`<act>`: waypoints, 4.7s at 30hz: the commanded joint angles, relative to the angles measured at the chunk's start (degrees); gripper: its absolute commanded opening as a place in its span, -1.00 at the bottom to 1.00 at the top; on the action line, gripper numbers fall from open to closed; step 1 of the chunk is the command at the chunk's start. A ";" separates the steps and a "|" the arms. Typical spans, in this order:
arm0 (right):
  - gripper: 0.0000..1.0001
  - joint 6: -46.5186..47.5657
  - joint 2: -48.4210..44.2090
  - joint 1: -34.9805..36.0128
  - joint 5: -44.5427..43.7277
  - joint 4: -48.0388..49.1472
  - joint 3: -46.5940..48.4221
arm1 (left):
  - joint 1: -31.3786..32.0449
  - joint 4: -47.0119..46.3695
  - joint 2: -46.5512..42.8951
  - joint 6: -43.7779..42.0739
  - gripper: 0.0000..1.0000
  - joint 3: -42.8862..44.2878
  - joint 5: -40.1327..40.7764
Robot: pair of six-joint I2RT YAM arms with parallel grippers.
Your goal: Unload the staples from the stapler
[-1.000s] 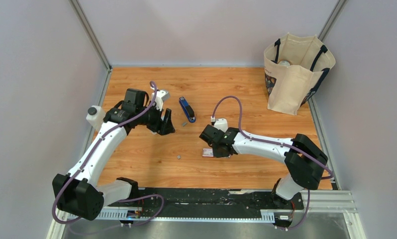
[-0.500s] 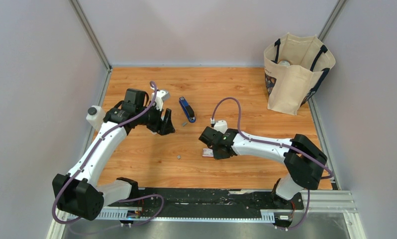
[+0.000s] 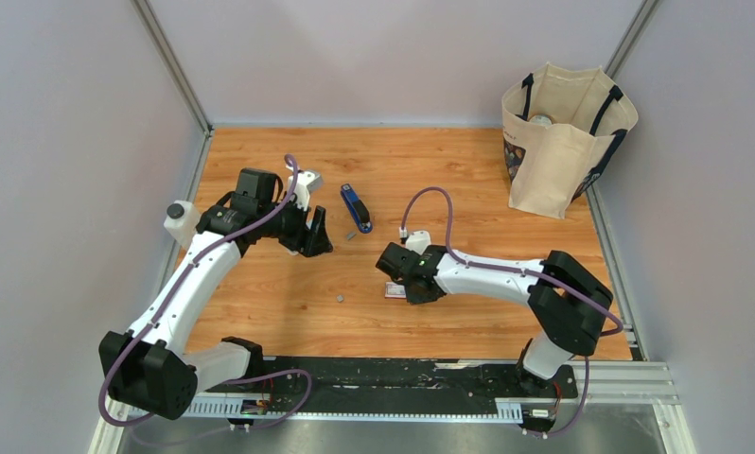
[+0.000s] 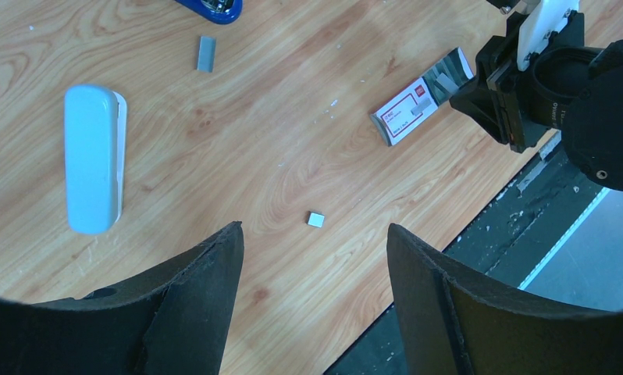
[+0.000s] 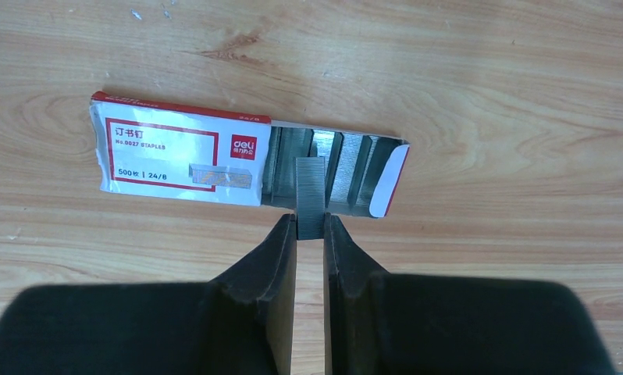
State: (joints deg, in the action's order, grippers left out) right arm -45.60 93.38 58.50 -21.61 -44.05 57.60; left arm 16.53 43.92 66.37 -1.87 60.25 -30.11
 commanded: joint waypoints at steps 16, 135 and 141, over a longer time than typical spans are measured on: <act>-0.78 0.60 3.03 0.30 -3.53 -0.16 4.27 | 0.34 -0.42 -2.12 -1.38 0.52 -0.13 -1.09; -0.18 13.79 -37.40 -15.78 11.85 18.65 -12.87 | 13.61 1.69 53.77 -16.42 0.36 34.67 25.97; -0.18 14.05 -35.90 -15.96 12.55 19.44 -12.78 | 13.61 2.74 56.76 -14.66 0.36 40.46 26.42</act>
State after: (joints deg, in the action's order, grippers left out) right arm -32.82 56.97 42.81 -9.80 -27.79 44.82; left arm 29.93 45.28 121.25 -16.84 95.02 -3.92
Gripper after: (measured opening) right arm 0.411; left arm 0.680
